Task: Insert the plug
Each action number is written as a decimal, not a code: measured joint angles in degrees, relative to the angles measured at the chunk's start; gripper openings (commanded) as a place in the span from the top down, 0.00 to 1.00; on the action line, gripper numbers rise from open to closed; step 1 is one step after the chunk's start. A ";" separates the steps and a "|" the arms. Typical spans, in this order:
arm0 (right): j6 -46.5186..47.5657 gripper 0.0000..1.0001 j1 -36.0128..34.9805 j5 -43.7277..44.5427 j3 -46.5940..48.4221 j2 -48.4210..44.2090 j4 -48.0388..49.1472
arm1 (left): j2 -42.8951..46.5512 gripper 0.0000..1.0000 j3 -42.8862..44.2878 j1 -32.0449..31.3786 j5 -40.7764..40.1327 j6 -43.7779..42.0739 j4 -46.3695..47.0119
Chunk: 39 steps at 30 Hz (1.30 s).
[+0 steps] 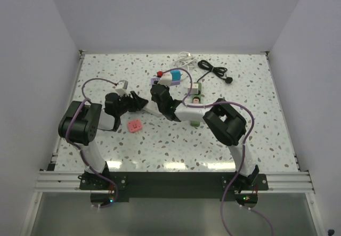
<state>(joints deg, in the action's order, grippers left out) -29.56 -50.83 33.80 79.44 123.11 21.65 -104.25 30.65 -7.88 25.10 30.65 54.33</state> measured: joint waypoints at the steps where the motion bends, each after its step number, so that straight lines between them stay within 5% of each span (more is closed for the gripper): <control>1: -0.02 1.00 -0.07 0.11 0.02 0.00 -0.11 | 0.00 0.63 0.00 0.00 0.00 0.00 0.00; 33: 1.51 1.00 -0.98 -0.52 2.32 2.51 -1.42 | 0.00 0.67 1.38 0.48 3.26 -5.07 -2.14; 39: 1.77 1.00 -0.98 -0.50 2.73 1.99 -2.78 | 0.04 0.58 1.90 0.02 2.95 -7.56 -2.23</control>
<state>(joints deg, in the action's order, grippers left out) -27.79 -51.81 33.30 82.17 125.10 18.87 -104.20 32.56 -7.86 28.05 23.09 52.10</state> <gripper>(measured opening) 0.222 0.533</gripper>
